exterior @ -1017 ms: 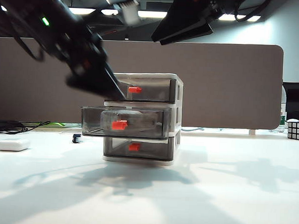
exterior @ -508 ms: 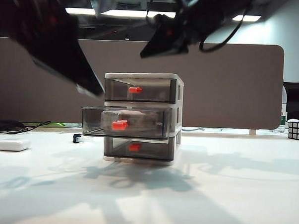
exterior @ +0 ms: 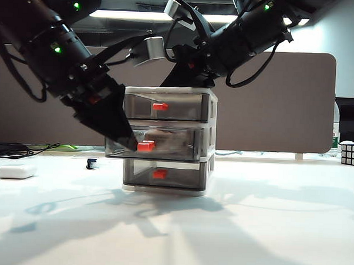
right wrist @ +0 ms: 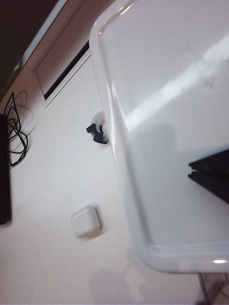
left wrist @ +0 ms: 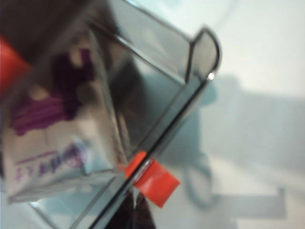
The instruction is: Open the second layer of the drawer on the table, pick up a pack of napkins on the table and put it in, and finally close the drawer.
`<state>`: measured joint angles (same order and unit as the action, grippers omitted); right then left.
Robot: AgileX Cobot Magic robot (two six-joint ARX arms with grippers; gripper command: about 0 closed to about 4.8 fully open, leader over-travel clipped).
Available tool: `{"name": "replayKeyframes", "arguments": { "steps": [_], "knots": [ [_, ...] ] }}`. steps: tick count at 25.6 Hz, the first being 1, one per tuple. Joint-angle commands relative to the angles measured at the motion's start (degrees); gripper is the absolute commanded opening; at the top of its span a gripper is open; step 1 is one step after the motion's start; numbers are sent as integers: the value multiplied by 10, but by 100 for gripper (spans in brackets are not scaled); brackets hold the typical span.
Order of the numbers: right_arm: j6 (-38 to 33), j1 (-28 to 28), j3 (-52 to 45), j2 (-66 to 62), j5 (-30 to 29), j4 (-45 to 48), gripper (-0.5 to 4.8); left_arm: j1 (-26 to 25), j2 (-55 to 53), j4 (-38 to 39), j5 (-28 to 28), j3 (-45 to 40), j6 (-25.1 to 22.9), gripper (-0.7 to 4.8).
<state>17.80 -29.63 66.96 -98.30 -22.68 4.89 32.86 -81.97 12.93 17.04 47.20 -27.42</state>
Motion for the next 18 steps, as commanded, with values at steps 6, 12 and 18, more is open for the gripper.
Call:
{"name": "replayKeyframes", "arguments": {
  "steps": [6,12,18],
  "knots": [
    [5,0,-3,-4,6,-47,-1,-2,-22,-154,-29,2,-16,-6],
    [9,2,-3,-3,9,-50,-1,-1,-60,-229,-45,2,-15,-6],
    [37,8,-3,27,16,-42,-2,-2,-11,-149,-82,0,-27,-6]
  ]
}}
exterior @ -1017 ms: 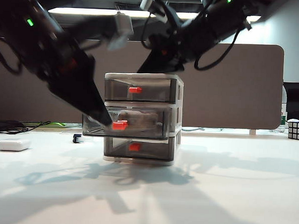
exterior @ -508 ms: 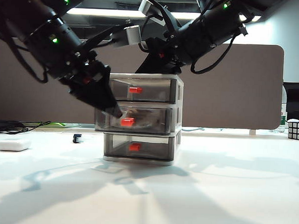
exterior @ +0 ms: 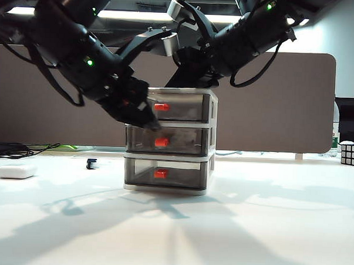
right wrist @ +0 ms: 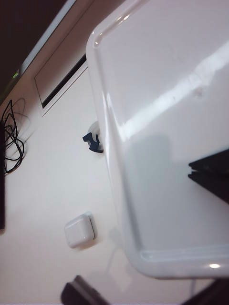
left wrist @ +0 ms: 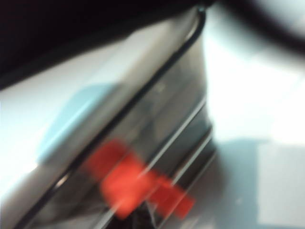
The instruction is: Open the second layer of the drawer on the table, pick up a pack of napkins on the table and put it in, and finally close the drawer.
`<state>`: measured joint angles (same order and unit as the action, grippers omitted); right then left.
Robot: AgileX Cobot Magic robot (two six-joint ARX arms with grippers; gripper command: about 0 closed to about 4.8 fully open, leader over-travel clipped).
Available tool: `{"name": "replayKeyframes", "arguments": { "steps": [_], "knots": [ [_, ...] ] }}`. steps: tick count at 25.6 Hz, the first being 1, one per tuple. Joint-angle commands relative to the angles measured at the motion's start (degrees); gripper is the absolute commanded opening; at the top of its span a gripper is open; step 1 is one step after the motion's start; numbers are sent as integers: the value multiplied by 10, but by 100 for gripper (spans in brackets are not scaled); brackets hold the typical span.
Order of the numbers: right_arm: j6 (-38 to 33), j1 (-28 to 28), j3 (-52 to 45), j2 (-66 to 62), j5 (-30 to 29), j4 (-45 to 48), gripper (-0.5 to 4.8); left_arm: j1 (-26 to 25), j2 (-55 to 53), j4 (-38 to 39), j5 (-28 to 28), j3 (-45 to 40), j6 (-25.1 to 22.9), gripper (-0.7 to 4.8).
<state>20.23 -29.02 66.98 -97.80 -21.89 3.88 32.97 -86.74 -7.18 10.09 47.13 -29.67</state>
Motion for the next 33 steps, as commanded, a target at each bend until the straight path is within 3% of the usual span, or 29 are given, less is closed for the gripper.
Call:
{"name": "replayKeyframes", "arguments": {
  "steps": [1,7,11,16,25,33],
  "knots": [
    [13,5,-3,53,18,-33,-2,-3,76,77,-13,-9,1,-6],
    [-31,56,-17,218,2,-93,-2,-2,334,125,-83,-95,65,-6],
    [-79,70,-126,372,-7,-79,-2,-1,570,134,-125,-209,179,-6],
    [-181,70,-314,520,-7,16,-2,-1,762,132,-158,-312,231,-6],
    [-242,70,-529,646,26,94,-2,-1,866,97,-176,-399,244,-6],
    [-246,70,-605,663,54,141,-2,-2,866,42,-174,-444,252,-6]
  ]
}}
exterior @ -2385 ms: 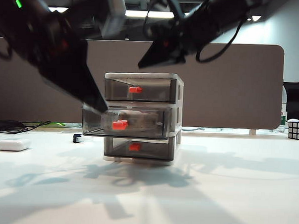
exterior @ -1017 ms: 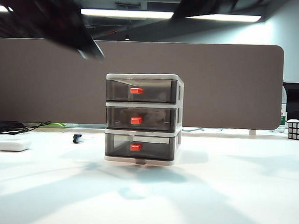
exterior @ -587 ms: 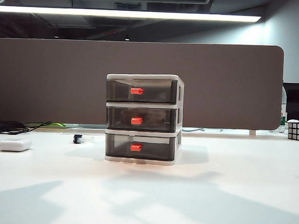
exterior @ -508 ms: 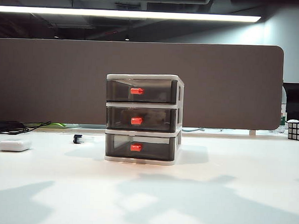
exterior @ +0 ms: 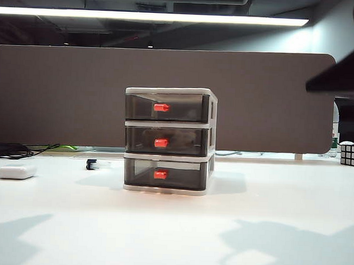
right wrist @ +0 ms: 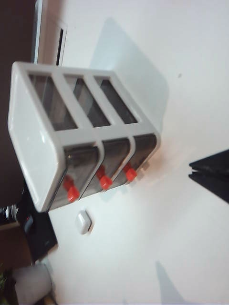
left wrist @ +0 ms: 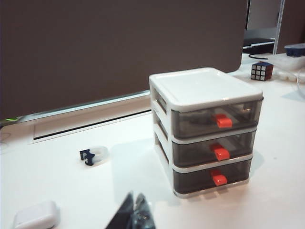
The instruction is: Open the second layer of the drawer on the table, pick up a pack of napkins on the table and put it in, and finally close the drawer.
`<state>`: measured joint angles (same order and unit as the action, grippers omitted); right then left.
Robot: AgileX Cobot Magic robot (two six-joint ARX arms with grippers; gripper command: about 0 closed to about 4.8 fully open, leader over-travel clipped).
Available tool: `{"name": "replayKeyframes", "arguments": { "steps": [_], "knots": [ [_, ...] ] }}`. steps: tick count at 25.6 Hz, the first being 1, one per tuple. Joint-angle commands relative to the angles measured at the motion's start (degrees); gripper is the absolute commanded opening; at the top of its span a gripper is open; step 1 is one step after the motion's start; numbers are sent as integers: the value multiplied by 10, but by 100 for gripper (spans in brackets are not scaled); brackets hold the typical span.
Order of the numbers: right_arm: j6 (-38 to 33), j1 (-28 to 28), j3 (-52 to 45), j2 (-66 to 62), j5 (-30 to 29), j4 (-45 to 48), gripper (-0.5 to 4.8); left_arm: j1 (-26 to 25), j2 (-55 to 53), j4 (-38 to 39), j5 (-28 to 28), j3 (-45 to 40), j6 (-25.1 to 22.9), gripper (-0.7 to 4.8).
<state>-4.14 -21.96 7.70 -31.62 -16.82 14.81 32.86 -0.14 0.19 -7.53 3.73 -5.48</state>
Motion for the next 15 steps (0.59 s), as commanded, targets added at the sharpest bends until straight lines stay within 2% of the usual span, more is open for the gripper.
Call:
{"name": "replayKeyframes", "arguments": {
  "steps": [1,7,15],
  "knots": [
    [-3,0,-17,1,5,37,-2,-1,0,-36,2,-14,13,-6],
    [-2,0,-65,1,16,80,-2,-1,0,-46,2,-33,14,-6],
    [4,0,-77,3,16,81,-2,-1,0,-45,1,-33,14,-6]
  ]
}}
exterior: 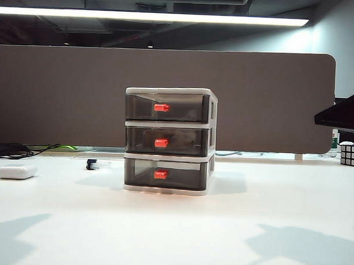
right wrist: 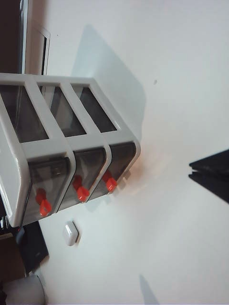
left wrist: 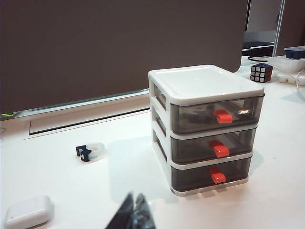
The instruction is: Open the second layer of the drawer on the table, pick up a pack of napkins on the table and put it in, and finally close the drawer.
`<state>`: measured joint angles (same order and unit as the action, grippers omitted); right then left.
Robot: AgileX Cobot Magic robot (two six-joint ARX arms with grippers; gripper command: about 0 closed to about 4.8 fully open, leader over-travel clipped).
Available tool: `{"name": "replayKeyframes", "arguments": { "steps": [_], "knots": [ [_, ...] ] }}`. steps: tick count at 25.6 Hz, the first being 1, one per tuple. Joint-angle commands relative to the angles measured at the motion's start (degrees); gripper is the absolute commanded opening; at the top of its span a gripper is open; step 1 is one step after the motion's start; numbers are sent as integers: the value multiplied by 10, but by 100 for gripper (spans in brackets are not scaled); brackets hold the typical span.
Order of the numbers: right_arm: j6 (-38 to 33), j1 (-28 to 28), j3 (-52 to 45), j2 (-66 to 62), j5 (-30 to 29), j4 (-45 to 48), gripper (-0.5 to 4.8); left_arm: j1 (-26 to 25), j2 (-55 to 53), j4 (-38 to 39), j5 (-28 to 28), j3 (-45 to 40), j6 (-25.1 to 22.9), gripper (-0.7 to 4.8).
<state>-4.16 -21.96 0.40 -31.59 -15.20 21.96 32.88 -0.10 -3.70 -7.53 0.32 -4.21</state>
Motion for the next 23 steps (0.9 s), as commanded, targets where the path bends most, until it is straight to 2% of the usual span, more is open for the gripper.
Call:
{"name": "replayKeyframes", "arguments": {
  "steps": [1,5,9,14,17,23],
  "knots": [
    [4,0,-4,6,-1,8,-2,-1,0,-6,0,1,2,-6],
    [13,1,-4,45,-1,-27,-2,-1,0,3,-5,1,-3,-6],
    [27,5,-4,97,2,-94,-2,-2,0,15,-45,1,-20,-6],
    [28,30,-4,161,3,-141,-2,-11,0,8,-54,1,-17,-6],
    [28,70,-3,208,2,-177,-2,-60,0,1,-47,1,-13,-6],
    [32,135,-4,251,0,-204,-2,-163,0,-27,57,1,-9,-6]
  ]
}}
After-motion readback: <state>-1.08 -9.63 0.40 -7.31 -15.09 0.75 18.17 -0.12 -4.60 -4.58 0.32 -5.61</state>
